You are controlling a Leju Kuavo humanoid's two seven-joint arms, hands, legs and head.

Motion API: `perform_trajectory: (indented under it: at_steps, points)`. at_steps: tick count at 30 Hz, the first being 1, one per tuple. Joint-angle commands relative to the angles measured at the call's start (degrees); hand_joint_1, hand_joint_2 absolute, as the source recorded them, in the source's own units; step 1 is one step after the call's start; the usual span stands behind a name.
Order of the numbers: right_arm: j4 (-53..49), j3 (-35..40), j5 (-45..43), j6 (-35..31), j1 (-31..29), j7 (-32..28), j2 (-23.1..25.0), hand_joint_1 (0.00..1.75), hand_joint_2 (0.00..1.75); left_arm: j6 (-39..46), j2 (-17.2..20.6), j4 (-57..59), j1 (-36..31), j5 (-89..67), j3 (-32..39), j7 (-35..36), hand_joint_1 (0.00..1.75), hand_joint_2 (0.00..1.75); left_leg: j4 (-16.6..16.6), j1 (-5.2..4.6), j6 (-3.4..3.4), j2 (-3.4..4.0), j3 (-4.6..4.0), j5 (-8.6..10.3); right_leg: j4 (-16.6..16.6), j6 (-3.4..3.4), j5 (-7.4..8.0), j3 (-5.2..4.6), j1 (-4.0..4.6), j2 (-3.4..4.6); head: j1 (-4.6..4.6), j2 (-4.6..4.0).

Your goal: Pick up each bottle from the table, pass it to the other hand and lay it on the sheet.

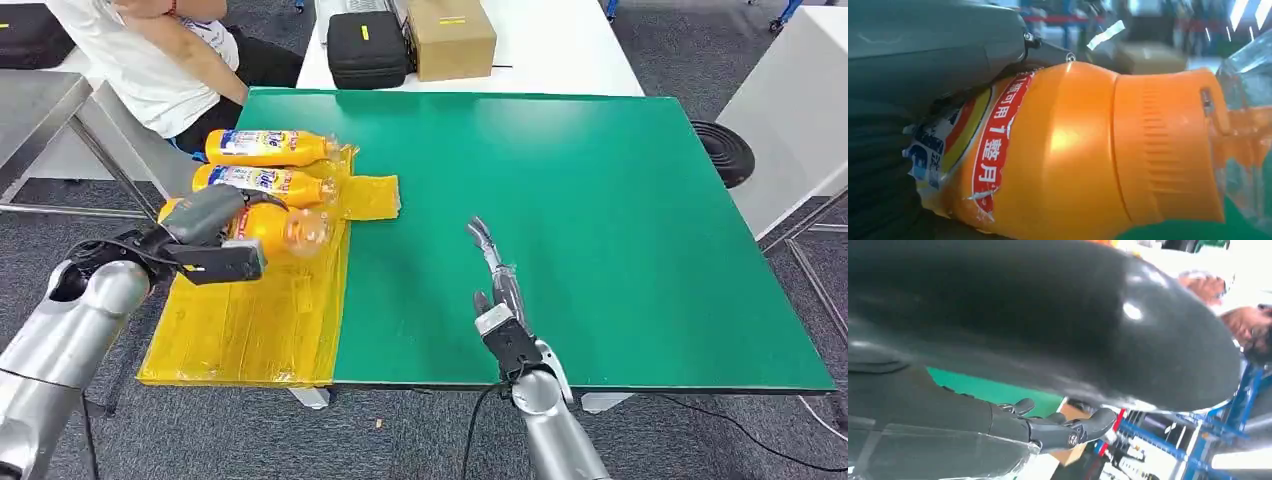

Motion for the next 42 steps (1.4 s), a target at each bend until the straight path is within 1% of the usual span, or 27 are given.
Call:
perform_trajectory:
  at_steps: [1,3,4,5,7,8,12,14,15,16,17,18,20,21,23,24,26,27,29,30,32,33,34,38,40,41,42]
  points:
    - [-2.8,-4.47,-0.83,0.9,1.21,0.44,-0.67,0.0,0.0,-2.85,8.89,6.12,-4.23,-0.51,-15.64,-2.74,1.75,1.75,-0.03,0.01,-0.01,0.07,0.2,-0.09,-0.02,-0.11,-0.09,0.19,0.03,0.02,0.0,0.0]
    - [-2.63,-4.42,-0.82,0.87,1.14,0.45,-0.55,0.0,0.0,-2.84,8.79,5.77,-4.35,-0.34,-15.64,-2.78,1.75,1.75,0.0,0.05,-0.02,0.03,0.32,-0.14,-0.02,-0.16,-0.16,0.31,0.09,-0.03,0.0,0.0]
    - [-2.6,-4.4,-0.82,0.88,1.1,0.45,-0.51,0.0,0.0,-2.98,8.66,5.76,-4.48,-0.25,-15.62,-2.74,1.75,1.75,0.02,0.05,-0.02,0.0,0.21,-0.1,-0.01,-0.14,-0.13,0.2,0.08,-0.05,0.0,0.0]
    - [-2.57,-4.44,-0.82,0.9,1.13,0.45,-0.5,0.0,0.0,-4.84,9.4,5.69,-4.9,-0.73,-17.2,-2.53,1.75,1.75,0.03,0.07,-0.02,-0.04,0.33,-0.15,-0.01,-0.18,-0.2,0.35,0.11,-0.12,0.0,0.0]
    - [-3.05,-4.59,-0.76,0.88,1.47,0.45,-0.45,0.0,0.0,-5.15,9.87,6.42,-3.37,0.11,-17.76,-2.68,1.75,1.75,0.0,0.04,0.0,0.01,0.15,-0.07,-0.02,-0.11,-0.09,0.15,0.06,-0.03,0.0,0.0]
    - [-3.37,-4.73,-0.76,0.92,1.64,0.46,-0.36,0.0,0.0,-4.17,9.63,7.09,-2.5,0.6,-17.85,-2.44,1.75,1.75,0.0,0.04,0.0,0.06,0.28,-0.11,-0.03,-0.14,-0.13,0.27,0.07,-0.01,0.0,0.0]
    - [-3.72,-4.5,-0.77,1.62,1.71,0.85,-0.06,0.0,0.0,0.55,5.65,12.9,0.27,-0.27,-19.59,-0.17,1.75,1.75,-0.14,-0.02,0.01,0.04,0.43,-0.1,-0.13,-0.15,-0.13,0.42,0.01,-0.03,0.02,0.0]
    - [-3.52,-4.32,-0.76,1.63,1.78,0.86,0.04,0.0,0.0,2.24,4.09,15.03,1.26,-0.47,-19.85,0.12,1.75,1.75,-0.13,-0.06,0.01,-0.02,0.24,-0.03,-0.09,-0.08,-0.08,0.23,-0.06,-0.05,0.0,0.0]
    - [-3.3,-4.17,-0.76,1.64,1.8,0.86,0.01,0.0,0.0,3.36,3.23,16.18,1.61,-0.43,-19.51,0.22,1.75,1.75,-0.17,-0.04,0.01,-0.05,0.43,-0.07,-0.15,-0.14,-0.13,0.43,-0.03,-0.1,0.02,0.0]
    - [-3.22,-4.02,-0.76,1.62,1.92,0.86,-0.04,0.0,0.0,4.31,1.85,18.07,1.46,-0.55,-19.25,0.15,1.75,1.75,-0.15,-0.06,0.01,-0.03,0.3,-0.03,-0.12,-0.1,-0.08,0.29,-0.05,-0.07,0.0,0.0]
    - [-3.19,-4.01,-0.76,1.63,1.97,0.86,-0.04,0.0,0.0,4.3,1.64,18.06,1.48,-0.6,-19.35,0.19,1.75,1.75,-0.13,-0.06,0.01,-0.05,0.22,-0.02,-0.09,-0.08,-0.08,0.21,-0.06,-0.07,0.02,0.0]
    - [-3.17,-4.01,-0.76,1.63,2.01,0.86,-0.05,0.0,0.0,4.32,1.42,18.03,1.28,-0.62,-19.36,0.19,1.75,1.75,-0.16,-0.04,0.01,-0.09,0.39,-0.07,-0.14,-0.14,-0.13,0.41,-0.01,-0.15,0.02,0.0]
    - [-3.17,-4.01,-0.76,1.63,2.01,0.86,-0.06,0.0,0.0,4.34,1.43,18.04,1.17,-0.62,-19.32,0.19,1.75,1.75,-0.09,-0.02,0.0,-0.1,0.21,-0.05,-0.08,-0.1,-0.1,0.24,-0.01,-0.13,0.02,0.0]
    - [-3.22,-4.02,-0.76,1.62,2.02,0.86,-0.07,0.0,0.0,4.56,1.34,18.37,1.01,-0.58,-19.14,0.16,1.75,1.75,-0.07,0.01,0.0,-0.1,0.35,-0.12,-0.11,-0.16,-0.16,0.41,0.05,-0.17,0.02,0.0]
    - [-3.24,-4.03,-0.76,1.62,1.99,0.86,-0.09,0.0,0.0,4.49,1.43,18.38,0.93,-0.5,-19.07,0.12,1.75,1.75,-0.06,-0.02,0.0,-0.01,0.16,-0.05,-0.06,-0.09,-0.08,0.16,-0.01,-0.04,0.02,0.0]
    - [-3.24,-4.03,-0.76,1.62,1.99,0.86,-0.09,0.0,0.0,4.49,1.43,18.38,0.93,-0.5,-19.07,0.12,1.75,1.75,-0.07,0.0,0.0,-0.05,0.3,-0.1,-0.08,-0.14,-0.13,0.33,0.03,-0.1,0.0,0.0]
    - [-3.26,-4.01,-0.76,1.63,2.01,0.86,-0.09,0.0,0.0,4.8,1.27,18.46,1.09,-0.42,-18.67,0.12,1.75,1.75,-0.06,-0.02,-0.01,-0.02,0.17,-0.03,-0.06,-0.09,-0.07,0.17,0.0,-0.05,0.0,0.0]
    - [-3.23,-3.93,-0.74,1.68,2.11,0.86,-0.09,0.0,0.0,6.07,0.51,18.72,1.64,-0.66,-18.11,1.14,1.75,1.75,-0.07,0.01,-0.01,-0.03,0.33,-0.08,-0.08,-0.16,-0.12,0.35,0.04,-0.09,0.0,0.0]
    - [-2.77,-3.69,-0.59,1.86,1.98,0.91,-0.06,0.0,0.0,9.4,-1.37,19.73,3.05,-2.05,-17.37,3.38,1.75,1.75,-0.09,-0.03,0.0,-0.02,0.22,-0.03,-0.08,-0.09,-0.06,0.21,-0.01,-0.05,0.0,0.0]
    - [-2.35,-3.62,-0.5,1.96,1.73,0.94,-0.03,0.0,0.0,10.53,-3.0,21.27,3.45,-2.59,-16.83,3.72,1.75,1.75,-0.14,-0.03,0.01,-0.04,0.42,-0.07,-0.15,-0.14,-0.1,0.42,0.01,-0.11,-0.02,0.0]
    - [-1.93,-3.57,-0.46,2.01,1.4,0.95,0.07,0.0,0.0,12.05,-4.82,22.3,4.14,-3.53,-16.62,4.33,1.75,1.75,-0.12,-0.05,0.02,-0.04,0.3,-0.03,-0.11,-0.09,-0.07,0.31,-0.04,-0.08,0.0,0.0]
    - [-1.53,-3.53,-0.42,2.09,1.16,0.97,0.14,0.0,0.0,13.97,-7.1,24.41,4.47,-4.44,-15.46,4.89,1.75,1.75,-0.15,-0.03,0.03,-0.06,0.44,-0.06,-0.17,-0.13,-0.09,0.48,0.0,-0.13,0.0,0.0]
    - [-1.31,-3.42,-0.3,2.21,1.06,1.04,0.12,0.0,0.0,15.45,-8.3,25.13,4.74,-5.63,-15.15,5.3,1.75,1.75,-0.13,-0.07,0.03,-0.06,0.33,-0.03,-0.12,-0.09,-0.08,0.36,-0.04,-0.1,0.0,0.0]
    - [0.0,-2.94,0.08,2.59,0.59,1.22,-0.02,0.0,0.0,16.24,-10.57,26.75,4.3,-7.59,-15.22,5.98,1.75,1.75,-0.15,-0.07,0.03,-0.15,0.45,-0.06,-0.18,-0.13,-0.1,0.55,-0.03,-0.21,-0.02,0.0]
    - [0.44,-2.89,0.09,2.63,0.53,1.2,0.01,0.0,0.0,14.07,-10.34,27.81,2.86,-7.79,-15.77,5.29,1.69,1.75,-0.09,-0.07,0.02,-0.2,0.26,-0.02,-0.1,-0.09,-0.06,0.38,-0.04,-0.25,0.0,0.0]
    - [0.61,-2.86,0.11,2.65,0.51,1.2,-0.01,0.0,0.0,13.66,-10.03,28.19,2.22,-8.08,-16.0,5.13,1.57,1.75,-0.11,-0.06,0.02,-0.17,0.39,-0.06,-0.15,-0.14,-0.08,0.52,0.0,-0.27,0.0,0.0]
    - [0.84,-2.84,0.12,2.68,0.45,1.18,-0.02,0.0,0.0,12.42,-9.76,28.96,1.27,-8.49,-16.66,4.62,1.43,1.75,-0.07,-0.07,0.01,-0.25,0.3,-0.03,-0.08,-0.11,-0.06,0.44,-0.02,-0.31,-0.02,0.0]
